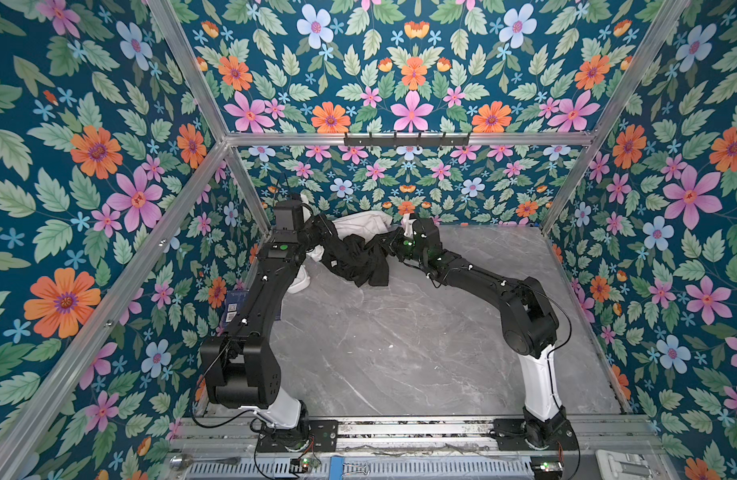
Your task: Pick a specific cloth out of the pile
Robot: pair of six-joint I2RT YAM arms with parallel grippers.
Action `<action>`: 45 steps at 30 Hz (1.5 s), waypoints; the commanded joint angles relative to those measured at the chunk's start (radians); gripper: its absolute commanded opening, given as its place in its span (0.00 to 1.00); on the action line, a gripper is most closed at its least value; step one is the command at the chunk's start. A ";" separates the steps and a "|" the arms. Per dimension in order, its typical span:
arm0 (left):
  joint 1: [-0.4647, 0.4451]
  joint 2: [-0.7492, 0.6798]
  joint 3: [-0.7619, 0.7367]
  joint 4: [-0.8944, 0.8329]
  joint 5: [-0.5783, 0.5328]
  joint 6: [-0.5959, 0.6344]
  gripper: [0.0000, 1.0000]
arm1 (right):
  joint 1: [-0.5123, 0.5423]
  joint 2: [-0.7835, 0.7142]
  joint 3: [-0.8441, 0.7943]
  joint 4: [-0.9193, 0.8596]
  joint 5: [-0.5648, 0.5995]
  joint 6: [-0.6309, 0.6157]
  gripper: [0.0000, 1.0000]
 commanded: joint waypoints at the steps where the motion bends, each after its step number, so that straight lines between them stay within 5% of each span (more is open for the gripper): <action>1: 0.005 -0.013 0.017 0.012 -0.006 0.016 0.05 | 0.003 -0.002 0.018 0.010 -0.018 -0.011 0.00; 17: 0.017 -0.074 0.112 0.018 -0.013 0.018 0.05 | 0.015 0.015 0.036 0.000 -0.009 -0.012 0.00; 45: 0.017 -0.180 0.072 0.101 -0.034 -0.024 0.06 | 0.018 -0.007 0.038 0.005 -0.015 -0.007 0.00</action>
